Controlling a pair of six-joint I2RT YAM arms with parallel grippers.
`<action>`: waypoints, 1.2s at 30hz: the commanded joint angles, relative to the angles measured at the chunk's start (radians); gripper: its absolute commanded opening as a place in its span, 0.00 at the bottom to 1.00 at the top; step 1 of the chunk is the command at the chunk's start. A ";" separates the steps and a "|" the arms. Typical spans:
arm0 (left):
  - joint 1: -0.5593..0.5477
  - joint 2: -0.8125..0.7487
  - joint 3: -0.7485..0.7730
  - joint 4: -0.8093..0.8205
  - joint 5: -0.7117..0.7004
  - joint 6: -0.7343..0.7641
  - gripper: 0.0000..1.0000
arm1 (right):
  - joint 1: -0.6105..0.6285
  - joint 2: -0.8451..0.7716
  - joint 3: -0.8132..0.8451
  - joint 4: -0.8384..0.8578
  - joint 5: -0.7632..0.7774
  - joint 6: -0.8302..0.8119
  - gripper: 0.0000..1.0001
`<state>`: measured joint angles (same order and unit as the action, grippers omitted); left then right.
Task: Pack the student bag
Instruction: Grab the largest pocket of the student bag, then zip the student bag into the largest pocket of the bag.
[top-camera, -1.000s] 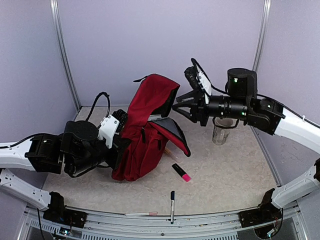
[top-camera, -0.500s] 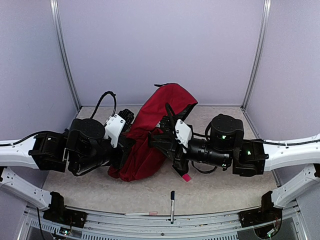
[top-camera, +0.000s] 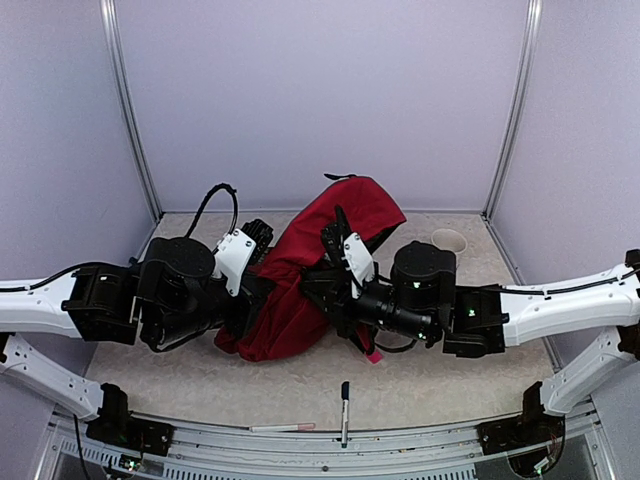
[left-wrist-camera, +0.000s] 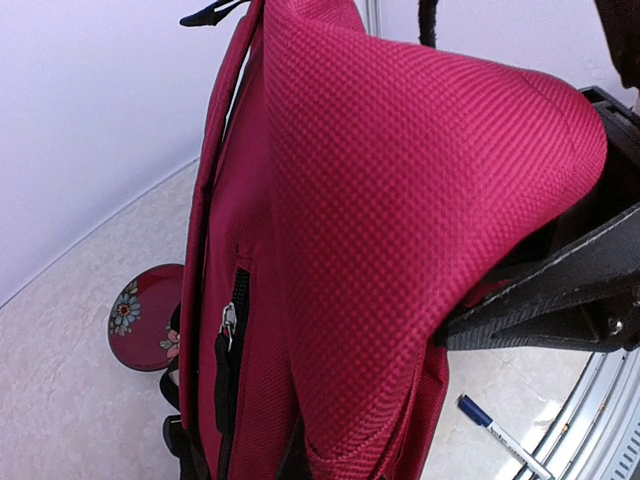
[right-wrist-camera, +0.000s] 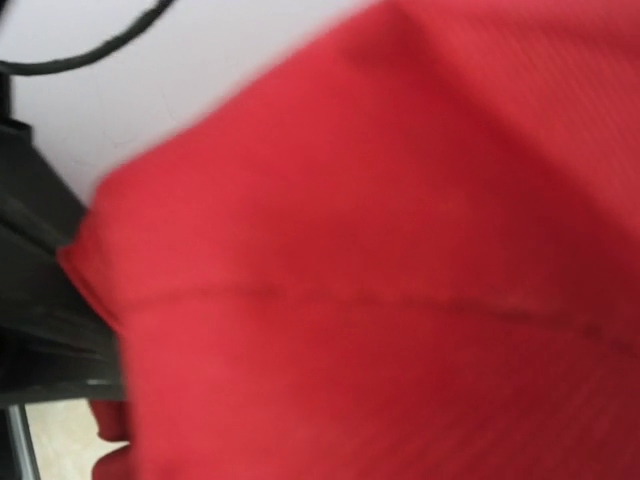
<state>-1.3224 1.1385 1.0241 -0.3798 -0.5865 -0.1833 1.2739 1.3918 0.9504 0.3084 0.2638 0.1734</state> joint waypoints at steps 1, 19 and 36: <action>0.005 -0.022 0.041 0.145 0.005 -0.007 0.00 | -0.011 0.038 -0.005 0.037 -0.026 0.084 0.28; 0.008 -0.067 -0.054 0.101 -0.036 -0.015 0.00 | -0.082 -0.036 0.061 -0.038 0.023 0.059 0.00; 0.015 -0.159 -0.094 0.013 -0.084 -0.069 0.00 | -0.231 -0.272 0.098 -0.360 0.011 -0.048 0.00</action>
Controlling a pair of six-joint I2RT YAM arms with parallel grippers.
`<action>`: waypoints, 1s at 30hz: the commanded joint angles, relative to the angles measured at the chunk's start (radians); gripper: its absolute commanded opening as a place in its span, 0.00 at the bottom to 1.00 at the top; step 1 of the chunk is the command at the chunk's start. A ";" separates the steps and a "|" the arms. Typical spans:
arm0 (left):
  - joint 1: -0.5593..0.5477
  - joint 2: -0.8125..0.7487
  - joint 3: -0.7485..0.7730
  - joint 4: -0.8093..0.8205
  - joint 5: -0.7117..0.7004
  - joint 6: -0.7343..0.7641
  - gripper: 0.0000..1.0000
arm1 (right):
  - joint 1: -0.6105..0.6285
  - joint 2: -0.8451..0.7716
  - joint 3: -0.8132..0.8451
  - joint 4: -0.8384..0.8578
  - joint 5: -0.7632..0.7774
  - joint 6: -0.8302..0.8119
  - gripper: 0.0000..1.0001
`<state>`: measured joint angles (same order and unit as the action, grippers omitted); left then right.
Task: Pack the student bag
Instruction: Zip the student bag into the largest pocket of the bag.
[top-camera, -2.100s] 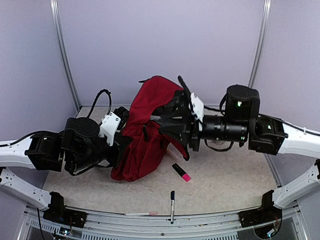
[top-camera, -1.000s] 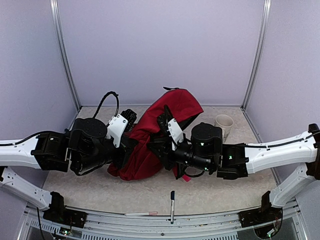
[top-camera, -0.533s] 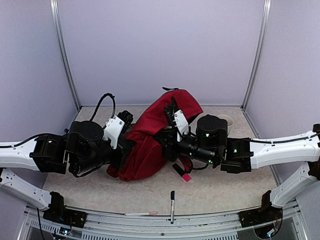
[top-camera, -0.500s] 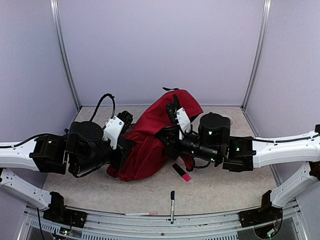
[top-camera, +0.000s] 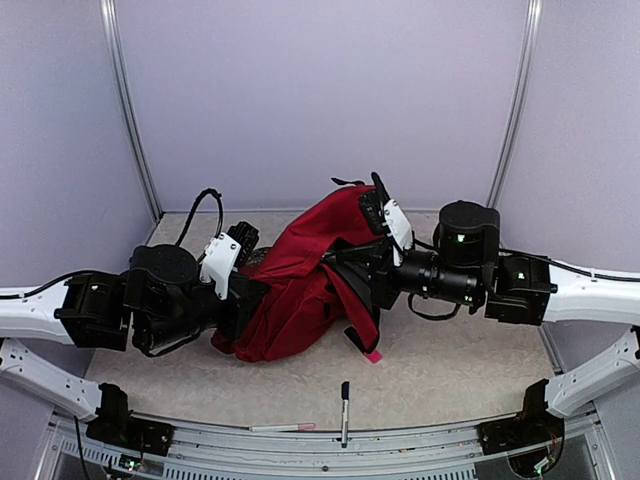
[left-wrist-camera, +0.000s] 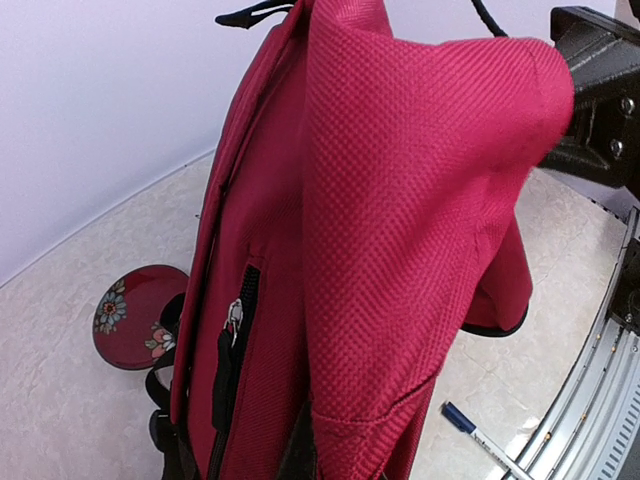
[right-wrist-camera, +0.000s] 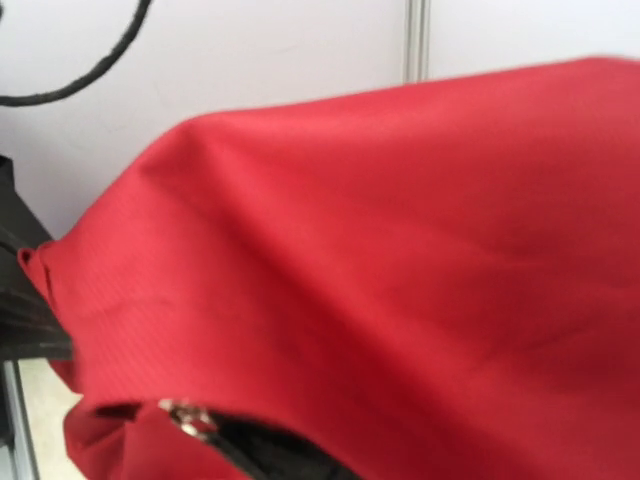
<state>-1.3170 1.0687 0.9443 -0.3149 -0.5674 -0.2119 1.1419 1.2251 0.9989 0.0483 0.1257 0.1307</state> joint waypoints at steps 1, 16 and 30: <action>0.011 -0.095 -0.017 -0.052 -0.102 -0.042 0.00 | -0.109 -0.111 0.055 -0.112 0.148 -0.007 0.00; 0.011 -0.191 -0.047 -0.089 -0.035 -0.045 0.00 | -0.241 -0.061 0.331 -0.337 0.107 -0.090 0.00; 0.019 -0.355 -0.204 -0.177 -0.058 -0.191 0.00 | -0.329 0.089 0.384 -0.348 -0.125 -0.083 0.00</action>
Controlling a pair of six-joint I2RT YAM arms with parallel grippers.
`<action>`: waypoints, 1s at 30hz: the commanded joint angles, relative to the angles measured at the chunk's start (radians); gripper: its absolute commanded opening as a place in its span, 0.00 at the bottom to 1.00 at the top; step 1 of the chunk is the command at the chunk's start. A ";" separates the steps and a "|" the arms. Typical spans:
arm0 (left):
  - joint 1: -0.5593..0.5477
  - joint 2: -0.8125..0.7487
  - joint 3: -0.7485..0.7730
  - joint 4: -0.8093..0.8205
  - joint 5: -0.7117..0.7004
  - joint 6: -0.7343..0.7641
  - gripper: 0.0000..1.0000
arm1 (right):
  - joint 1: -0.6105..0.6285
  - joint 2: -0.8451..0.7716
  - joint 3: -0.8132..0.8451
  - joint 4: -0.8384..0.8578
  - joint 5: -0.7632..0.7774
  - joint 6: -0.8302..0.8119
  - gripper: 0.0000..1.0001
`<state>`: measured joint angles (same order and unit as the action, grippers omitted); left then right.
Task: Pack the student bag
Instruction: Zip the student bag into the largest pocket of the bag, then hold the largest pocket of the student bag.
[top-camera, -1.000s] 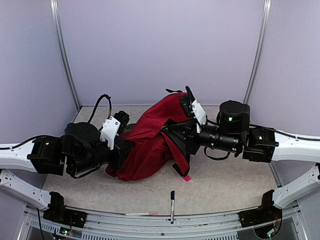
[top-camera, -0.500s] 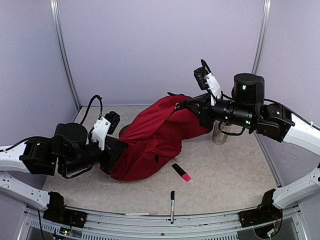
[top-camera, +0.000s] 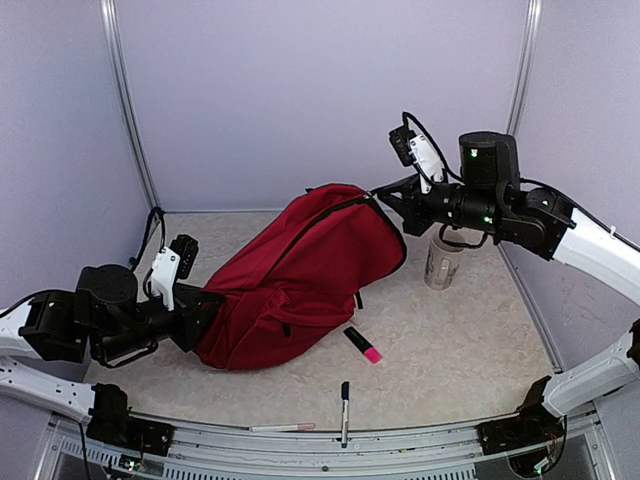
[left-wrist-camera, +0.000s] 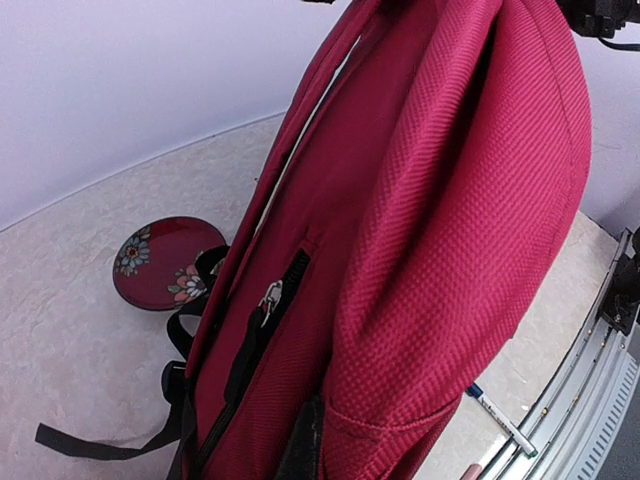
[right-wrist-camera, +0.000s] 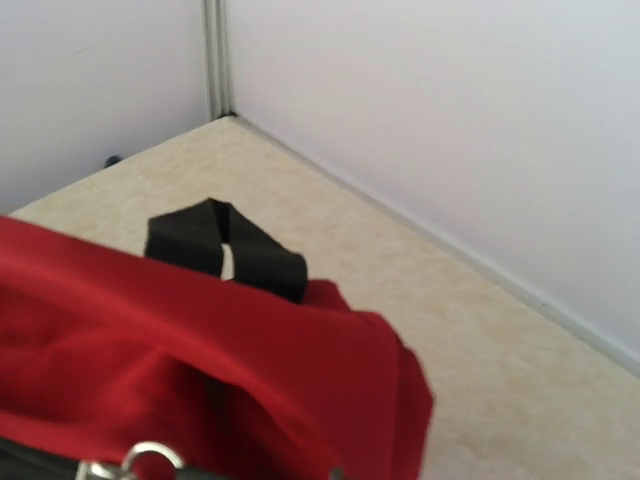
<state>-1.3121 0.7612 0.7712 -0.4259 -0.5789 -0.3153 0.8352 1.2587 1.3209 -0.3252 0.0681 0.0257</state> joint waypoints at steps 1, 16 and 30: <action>0.013 -0.056 -0.036 -0.055 -0.021 -0.079 0.00 | -0.022 0.082 0.071 0.039 -0.097 0.029 0.00; -0.096 -0.085 0.208 0.178 0.171 0.211 0.99 | 0.127 0.310 0.348 0.101 -0.226 -0.003 0.00; -0.146 0.399 0.644 -0.222 -0.244 0.123 0.73 | 0.201 0.398 0.478 0.088 -0.214 -0.017 0.00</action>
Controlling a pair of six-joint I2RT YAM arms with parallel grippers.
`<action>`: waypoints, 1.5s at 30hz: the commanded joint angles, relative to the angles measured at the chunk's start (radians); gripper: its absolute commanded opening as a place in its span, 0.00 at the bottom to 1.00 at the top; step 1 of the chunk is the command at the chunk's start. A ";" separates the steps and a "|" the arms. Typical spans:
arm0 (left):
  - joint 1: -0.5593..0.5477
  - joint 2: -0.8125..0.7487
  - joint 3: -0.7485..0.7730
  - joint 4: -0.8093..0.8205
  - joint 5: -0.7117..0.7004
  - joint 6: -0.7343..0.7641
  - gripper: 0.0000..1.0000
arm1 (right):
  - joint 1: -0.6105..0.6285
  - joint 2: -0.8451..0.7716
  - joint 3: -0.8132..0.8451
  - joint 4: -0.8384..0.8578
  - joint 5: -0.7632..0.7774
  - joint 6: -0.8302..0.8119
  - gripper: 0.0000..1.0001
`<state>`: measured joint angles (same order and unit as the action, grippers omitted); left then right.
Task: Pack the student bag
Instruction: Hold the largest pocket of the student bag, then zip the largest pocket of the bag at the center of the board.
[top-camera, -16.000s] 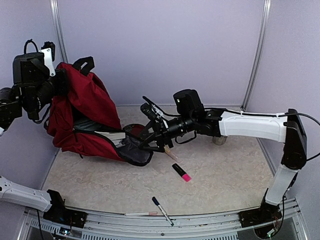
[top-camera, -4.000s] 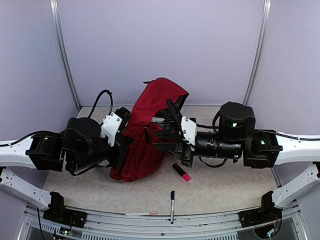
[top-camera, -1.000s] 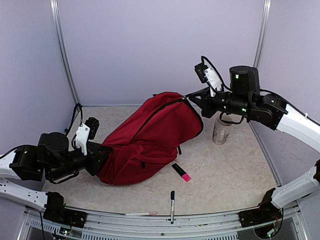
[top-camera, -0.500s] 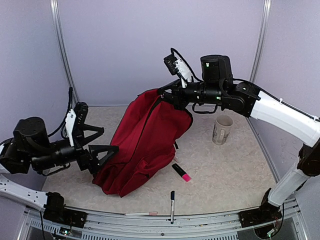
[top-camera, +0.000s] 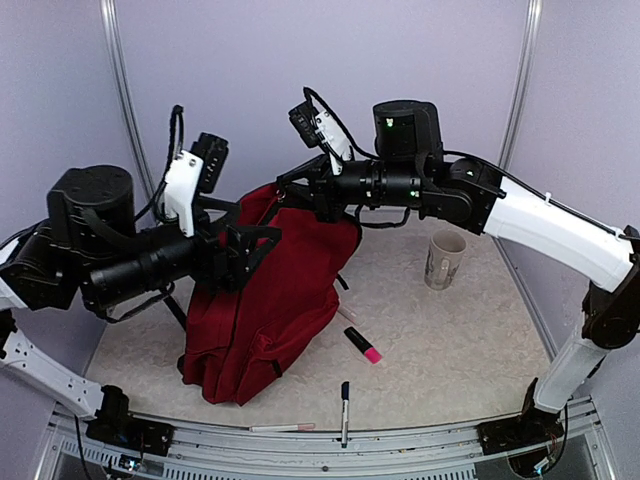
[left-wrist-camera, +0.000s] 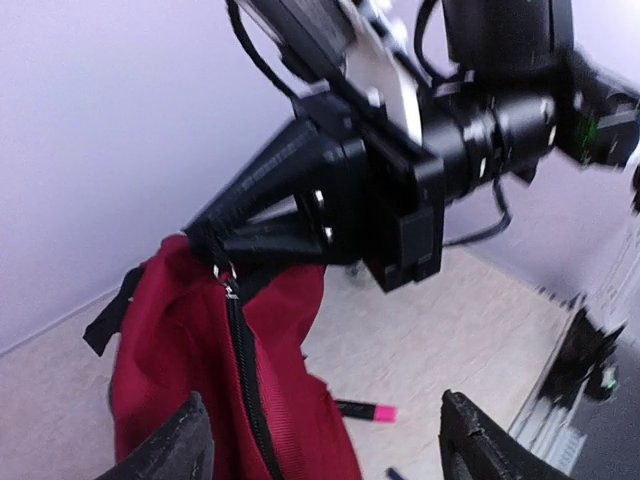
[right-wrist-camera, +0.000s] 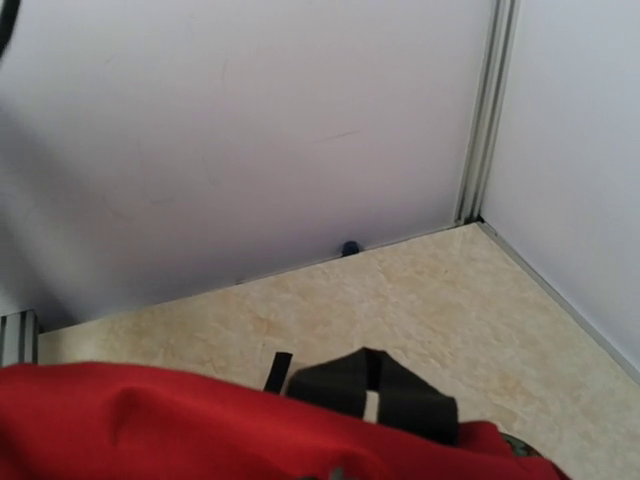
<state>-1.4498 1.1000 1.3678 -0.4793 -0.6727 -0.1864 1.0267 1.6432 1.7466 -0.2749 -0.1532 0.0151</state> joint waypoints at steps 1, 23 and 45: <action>-0.001 0.069 0.054 -0.185 -0.153 -0.008 0.71 | 0.010 0.014 0.052 0.040 0.006 -0.005 0.00; 0.203 0.005 -0.075 -0.056 -0.003 0.053 0.00 | -0.040 -0.060 -0.044 0.081 -0.008 0.043 0.00; 0.203 -0.255 -0.140 0.001 -0.089 0.059 0.00 | -0.432 -0.138 -0.688 0.304 -0.202 0.318 0.00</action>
<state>-1.2560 0.9340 1.2053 -0.5415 -0.6434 -0.1219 0.6624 1.4368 1.1042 0.0082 -0.4034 0.2649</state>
